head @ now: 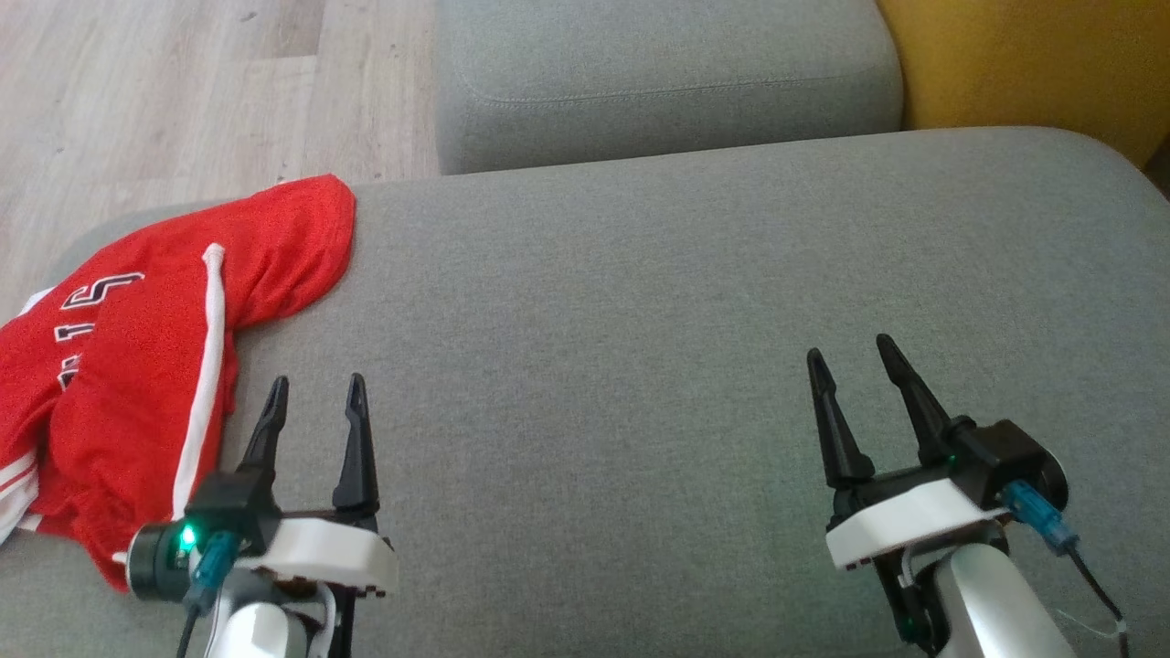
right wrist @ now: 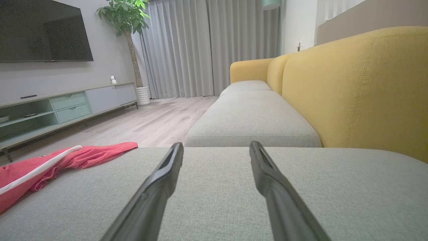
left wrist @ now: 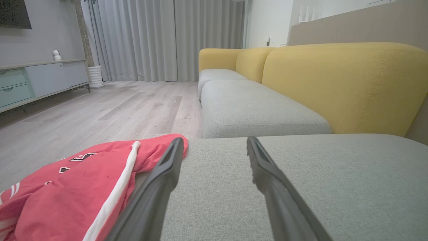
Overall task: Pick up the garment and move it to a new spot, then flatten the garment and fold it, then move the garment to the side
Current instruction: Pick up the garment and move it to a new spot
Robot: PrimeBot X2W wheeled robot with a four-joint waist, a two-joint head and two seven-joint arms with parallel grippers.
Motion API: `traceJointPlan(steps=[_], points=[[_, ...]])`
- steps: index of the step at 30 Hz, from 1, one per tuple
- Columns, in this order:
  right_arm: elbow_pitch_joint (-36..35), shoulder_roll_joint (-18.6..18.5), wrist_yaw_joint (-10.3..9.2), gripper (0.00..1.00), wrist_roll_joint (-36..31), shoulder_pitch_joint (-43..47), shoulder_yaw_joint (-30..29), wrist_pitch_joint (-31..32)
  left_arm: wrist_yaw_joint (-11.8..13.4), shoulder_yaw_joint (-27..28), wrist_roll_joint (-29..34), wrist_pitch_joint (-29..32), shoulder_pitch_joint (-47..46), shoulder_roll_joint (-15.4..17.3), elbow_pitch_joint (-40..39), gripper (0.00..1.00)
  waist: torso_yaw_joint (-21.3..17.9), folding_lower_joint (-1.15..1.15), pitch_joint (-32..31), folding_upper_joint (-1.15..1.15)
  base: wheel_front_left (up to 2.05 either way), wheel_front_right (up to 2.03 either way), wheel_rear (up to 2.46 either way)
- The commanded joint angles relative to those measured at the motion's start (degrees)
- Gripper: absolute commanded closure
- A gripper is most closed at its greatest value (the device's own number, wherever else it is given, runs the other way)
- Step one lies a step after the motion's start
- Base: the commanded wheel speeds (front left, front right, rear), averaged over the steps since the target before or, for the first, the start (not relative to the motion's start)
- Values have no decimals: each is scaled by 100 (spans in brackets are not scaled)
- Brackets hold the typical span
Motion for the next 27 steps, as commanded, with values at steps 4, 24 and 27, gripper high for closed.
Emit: traceJointPlan(steps=[4,24,27], points=[[-209,18,-4,0,-3,-290,118,-63,20,201,39,-70,-348,89,-198,0,11,0,3,0,0,0,0],[-311,24,-4,0,413,-98,503,-63,-102,523,103,-70,-362,120,-58,0,1708,0,-66,0,0,0,0],[-321,24,-4,0,467,-89,535,-63,-128,586,117,-70,-342,146,-25,0,2070,0,-93,0,0,0,0]])
